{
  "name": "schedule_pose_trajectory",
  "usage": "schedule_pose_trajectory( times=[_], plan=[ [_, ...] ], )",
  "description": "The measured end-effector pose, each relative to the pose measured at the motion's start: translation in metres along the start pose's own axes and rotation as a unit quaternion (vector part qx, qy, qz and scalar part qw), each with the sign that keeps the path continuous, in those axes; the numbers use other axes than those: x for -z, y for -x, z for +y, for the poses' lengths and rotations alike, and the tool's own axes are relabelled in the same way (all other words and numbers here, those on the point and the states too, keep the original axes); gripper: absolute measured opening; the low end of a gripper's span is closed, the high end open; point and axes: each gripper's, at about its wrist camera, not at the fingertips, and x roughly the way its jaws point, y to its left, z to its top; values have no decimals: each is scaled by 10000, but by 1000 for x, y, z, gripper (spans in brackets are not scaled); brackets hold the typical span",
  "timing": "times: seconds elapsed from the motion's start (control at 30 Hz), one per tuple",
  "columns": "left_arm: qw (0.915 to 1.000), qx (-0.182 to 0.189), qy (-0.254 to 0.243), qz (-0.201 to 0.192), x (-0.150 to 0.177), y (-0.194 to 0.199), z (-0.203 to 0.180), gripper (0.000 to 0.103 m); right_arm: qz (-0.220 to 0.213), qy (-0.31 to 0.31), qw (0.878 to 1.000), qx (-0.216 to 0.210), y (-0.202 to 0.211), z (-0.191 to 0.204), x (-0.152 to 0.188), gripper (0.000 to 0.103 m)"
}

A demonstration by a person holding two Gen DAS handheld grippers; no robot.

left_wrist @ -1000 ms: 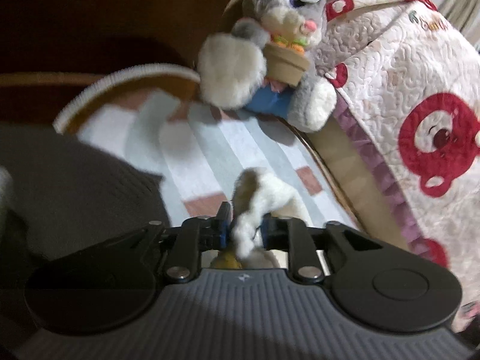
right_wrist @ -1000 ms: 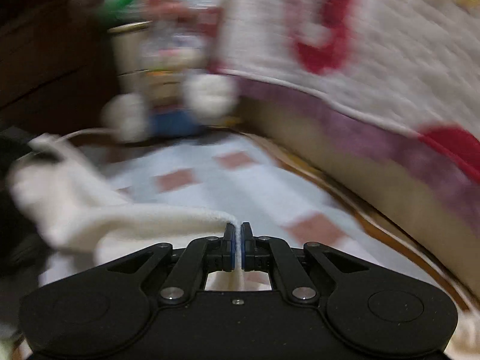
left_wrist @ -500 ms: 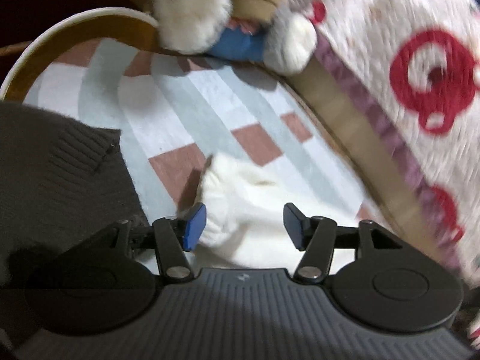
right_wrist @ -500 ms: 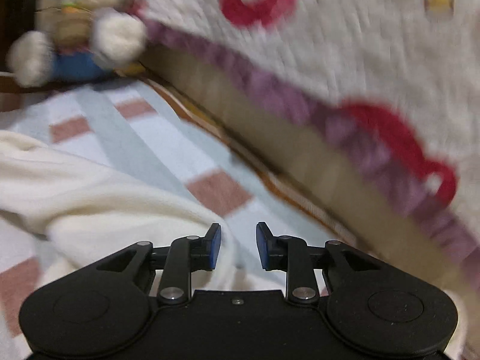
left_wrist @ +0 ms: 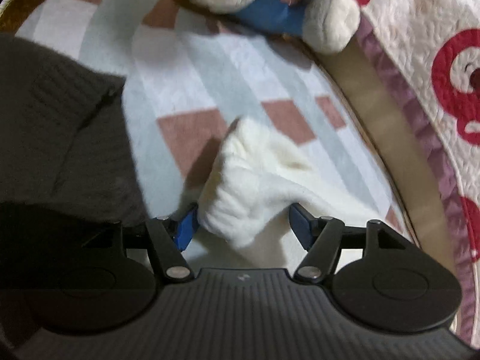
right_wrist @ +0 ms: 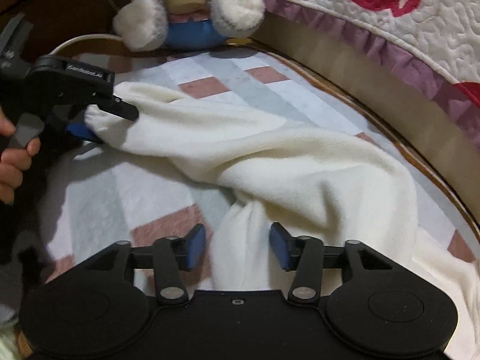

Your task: Fold clothes

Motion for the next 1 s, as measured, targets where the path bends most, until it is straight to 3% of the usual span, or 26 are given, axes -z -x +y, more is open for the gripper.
schedule_pose_trajectory(
  times=[0.03, 0.07, 0.13, 0.17, 0.2, 0.3, 0.4, 0.53, 0.63, 0.67, 0.7, 0.73, 0.77, 0.83, 0.87, 0.93, 1.0],
  plan=[
    [9999, -37, -129, -71, 0, -2, -3, 47, -46, -24, 10000, 63, -3, -1, -2, 56],
    [9995, -68, -284, -97, 0, -1, -6, 24, -85, -56, 9999, 97, -8, 0, -2, 58],
    [9985, -18, -444, -305, -3, 10, -12, 23, -85, -73, 9999, 109, -20, 0, -3, 55],
    [9975, 11, -514, -476, -7, 20, -16, 22, -137, 34, 9998, 173, -21, 3, -2, 32],
    [9956, 37, -620, -698, -12, 33, -21, 10, -200, 138, 9996, 170, -21, 5, -2, 13],
    [9826, -1, -1031, -1545, -29, 82, -39, 10, -578, 329, 9966, -484, 2, 8, 0, 12],
    [9716, 110, -1095, -2094, -44, 126, -46, 10, -957, 761, 9824, -1413, 31, 19, 11, 12],
    [9746, -156, -818, -2081, -52, 128, -39, 10, -630, 1067, 9616, -2449, 38, 29, 23, 13],
    [9808, -945, -752, -1534, -48, 85, -23, 12, 97, 1358, 9601, -2444, 19, 43, 29, 19],
    [9810, -1135, -735, -1390, -47, 74, -18, 15, 292, 1397, 9567, -2537, 16, 48, 30, 26],
    [9813, -1186, -734, -1328, -47, 71, -16, 17, 343, 1405, 9528, -2669, 17, 51, 30, 38],
    [9815, -1237, -732, -1266, -47, 68, -14, 17, 310, 1356, 9482, -2857, 21, 51, 27, 42],
    [9816, -1288, -731, -1204, -47, 64, -12, 20, 293, 1234, 9413, -3129, 26, 46, 22, 45],
    [9817, -1375, -722, -1100, -48, 58, -9, 36, 39, 823, 9349, -3452, 34, 28, 11, 44],
    [9817, -1385, -705, -1098, -48, 58, -8, 44, -116, 580, 9347, -3505, 37, 16, 4, 43],
    [9818, -1405, -670, -1092, -49, 58, -6, 44, -342, 43, 9414, -3356, 35, -13, -12, 43],
    [9816, -1468, -631, -1050, -49, 56, -3, 44, -378, -6, 9582, -2837, 29, -31, -22, 44]
  ],
)
